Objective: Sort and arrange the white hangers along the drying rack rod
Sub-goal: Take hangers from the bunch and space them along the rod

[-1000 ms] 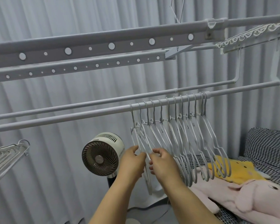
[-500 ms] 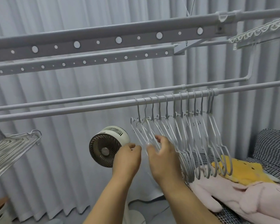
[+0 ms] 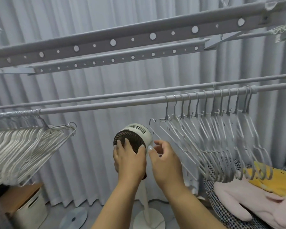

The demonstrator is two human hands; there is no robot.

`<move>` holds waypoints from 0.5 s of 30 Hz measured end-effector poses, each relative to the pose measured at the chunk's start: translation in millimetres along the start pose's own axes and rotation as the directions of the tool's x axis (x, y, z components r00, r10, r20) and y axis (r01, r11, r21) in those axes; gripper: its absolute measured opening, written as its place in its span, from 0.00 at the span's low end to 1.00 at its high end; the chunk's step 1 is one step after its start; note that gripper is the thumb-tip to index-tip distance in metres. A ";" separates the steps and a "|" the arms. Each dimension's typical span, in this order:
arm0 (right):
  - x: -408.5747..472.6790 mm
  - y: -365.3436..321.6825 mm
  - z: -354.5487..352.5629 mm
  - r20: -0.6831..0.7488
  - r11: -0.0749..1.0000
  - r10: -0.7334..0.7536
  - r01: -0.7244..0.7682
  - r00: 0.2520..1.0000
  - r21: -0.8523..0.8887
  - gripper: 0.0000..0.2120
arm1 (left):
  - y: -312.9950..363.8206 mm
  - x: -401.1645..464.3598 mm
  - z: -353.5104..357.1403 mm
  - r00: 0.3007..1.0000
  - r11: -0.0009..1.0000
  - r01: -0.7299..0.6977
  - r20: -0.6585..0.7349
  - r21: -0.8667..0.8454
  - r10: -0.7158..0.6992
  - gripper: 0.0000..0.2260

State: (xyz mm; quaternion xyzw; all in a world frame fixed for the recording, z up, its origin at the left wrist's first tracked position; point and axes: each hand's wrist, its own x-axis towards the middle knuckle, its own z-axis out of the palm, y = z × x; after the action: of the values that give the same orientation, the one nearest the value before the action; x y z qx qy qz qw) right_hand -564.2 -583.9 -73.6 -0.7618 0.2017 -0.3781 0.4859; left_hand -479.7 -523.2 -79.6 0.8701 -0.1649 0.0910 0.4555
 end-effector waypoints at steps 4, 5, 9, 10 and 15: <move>-4.6 -11.9 38.2 0.034 0.999 0.034 -0.035 0.999 0.023 0.15 | -23.7 10.9 -30.4 0.998 0.998 0.055 -0.039 0.006 -0.054 0.32; -7.0 -15.0 49.6 0.045 0.998 0.044 -0.045 0.998 0.036 0.14 | -31.1 14.9 -39.3 0.997 0.998 0.063 -0.053 0.013 -0.063 0.32; -15.4 -30.3 101.3 0.101 0.995 0.053 -0.061 0.993 0.076 0.14 | -64.5 31.4 -78.1 0.991 0.994 0.109 -0.074 0.020 -0.107 0.32; -17.1 -33.9 114.8 0.121 0.994 0.056 -0.066 0.991 0.084 0.13 | -73.8 35.8 -88.5 0.990 0.993 0.120 -0.077 0.016 -0.119 0.32; -23.6 -51.1 182.9 0.214 0.985 0.086 -0.115 0.973 0.126 0.11 | -118.5 60.7 -141.3 0.982 0.987 0.158 -0.112 0.028 -0.154 0.33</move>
State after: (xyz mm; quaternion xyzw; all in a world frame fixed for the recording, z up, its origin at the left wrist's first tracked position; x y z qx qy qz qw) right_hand -441.0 -437.7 -81.3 -0.7505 0.1617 -0.2842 0.5743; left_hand -380.7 -356.5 -70.9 0.8823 -0.0695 0.1054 0.4535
